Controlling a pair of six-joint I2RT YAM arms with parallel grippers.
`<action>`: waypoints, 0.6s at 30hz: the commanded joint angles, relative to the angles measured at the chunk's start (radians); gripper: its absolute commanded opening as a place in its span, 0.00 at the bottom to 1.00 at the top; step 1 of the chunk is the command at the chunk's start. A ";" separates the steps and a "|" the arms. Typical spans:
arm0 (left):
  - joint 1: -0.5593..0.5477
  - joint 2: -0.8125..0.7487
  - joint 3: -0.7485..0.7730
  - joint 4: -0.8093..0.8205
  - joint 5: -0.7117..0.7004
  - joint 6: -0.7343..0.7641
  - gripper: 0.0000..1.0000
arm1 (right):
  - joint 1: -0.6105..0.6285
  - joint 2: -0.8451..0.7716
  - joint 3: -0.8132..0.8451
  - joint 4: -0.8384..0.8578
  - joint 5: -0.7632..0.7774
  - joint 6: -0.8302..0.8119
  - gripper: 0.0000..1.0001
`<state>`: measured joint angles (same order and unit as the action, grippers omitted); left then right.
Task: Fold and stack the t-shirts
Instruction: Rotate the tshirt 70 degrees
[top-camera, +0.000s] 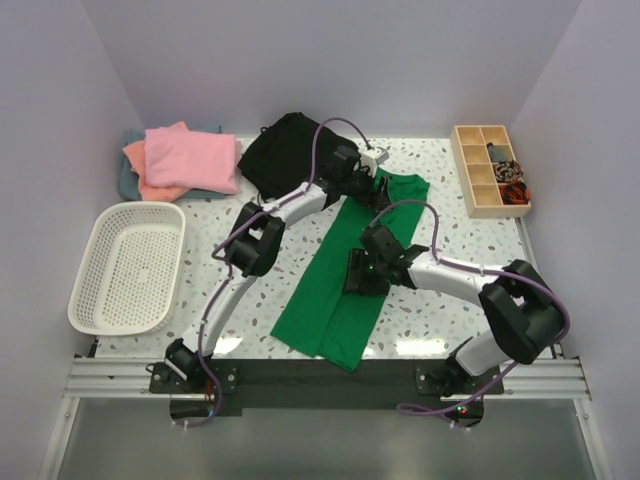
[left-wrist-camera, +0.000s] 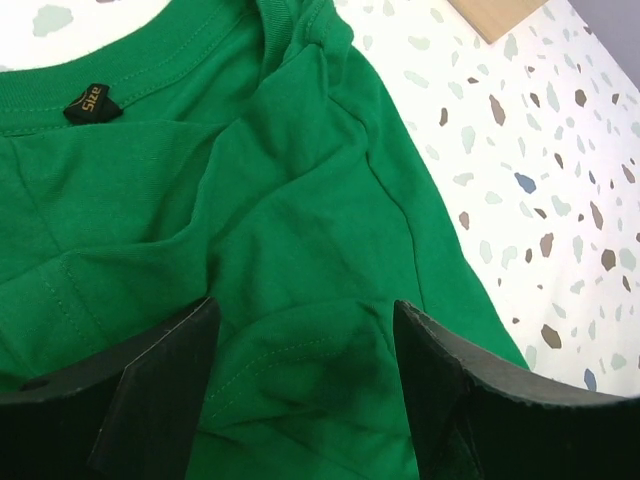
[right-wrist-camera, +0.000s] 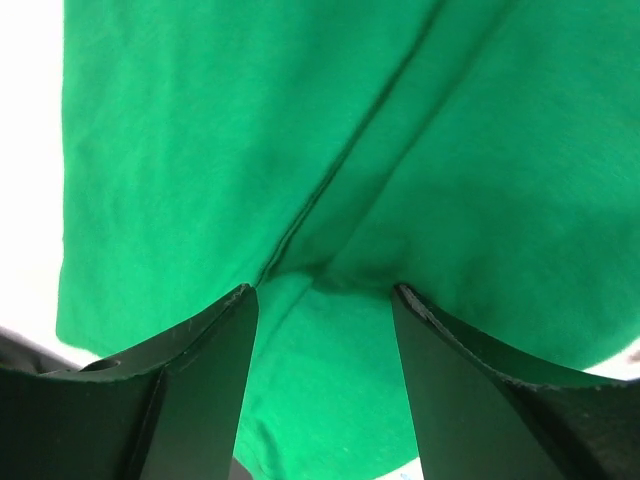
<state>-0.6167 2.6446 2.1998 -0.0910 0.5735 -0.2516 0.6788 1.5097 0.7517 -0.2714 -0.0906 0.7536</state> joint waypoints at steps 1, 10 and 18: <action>0.003 0.044 0.070 0.020 0.009 -0.031 0.76 | -0.007 0.038 0.008 -0.204 0.300 0.079 0.63; 0.005 0.044 0.061 0.059 -0.086 -0.070 0.77 | -0.021 0.083 0.116 -0.413 0.537 0.090 0.64; 0.005 0.141 0.222 0.126 -0.146 -0.115 0.91 | -0.035 0.056 0.113 -0.448 0.525 0.046 0.66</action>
<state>-0.6174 2.7186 2.3188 -0.0586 0.4793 -0.3313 0.6521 1.5677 0.8722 -0.6224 0.3664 0.8295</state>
